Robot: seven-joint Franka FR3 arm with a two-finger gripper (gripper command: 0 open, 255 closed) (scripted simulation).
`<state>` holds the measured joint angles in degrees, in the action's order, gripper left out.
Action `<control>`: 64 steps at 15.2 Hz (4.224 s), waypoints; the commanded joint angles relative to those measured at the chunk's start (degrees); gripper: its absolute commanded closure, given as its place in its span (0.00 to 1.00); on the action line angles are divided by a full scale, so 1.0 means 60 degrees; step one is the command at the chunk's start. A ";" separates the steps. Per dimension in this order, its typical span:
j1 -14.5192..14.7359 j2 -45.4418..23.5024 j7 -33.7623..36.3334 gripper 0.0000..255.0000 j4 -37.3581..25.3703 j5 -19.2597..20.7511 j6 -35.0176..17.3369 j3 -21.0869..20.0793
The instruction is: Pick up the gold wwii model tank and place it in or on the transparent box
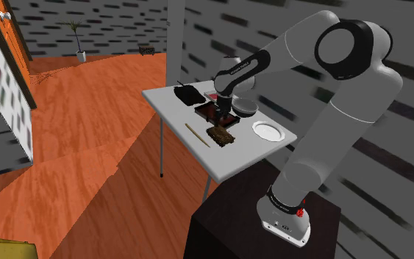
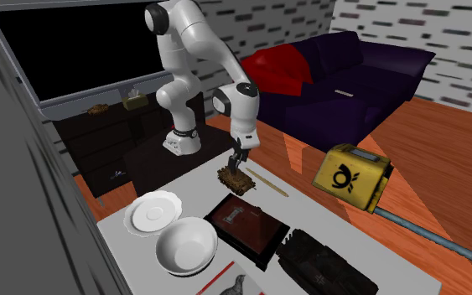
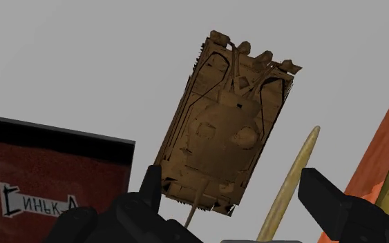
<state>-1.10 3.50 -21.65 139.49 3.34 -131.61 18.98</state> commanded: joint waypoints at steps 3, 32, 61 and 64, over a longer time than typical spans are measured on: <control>-0.0001 -0.0392 -0.0120 0.00 0.0191 -0.0138 -0.0570 0.0024; -0.0018 0.0460 0.0090 1.00 -0.0155 0.0163 0.0593 -0.0018; -0.1430 -0.4015 -0.2776 1.00 -0.8150 -0.1570 0.4378 0.0815; -0.1439 -0.4095 -0.2790 1.00 -0.7875 -0.1604 0.4027 0.0782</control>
<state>-9.65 -20.59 -38.32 92.35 -6.08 -107.05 23.75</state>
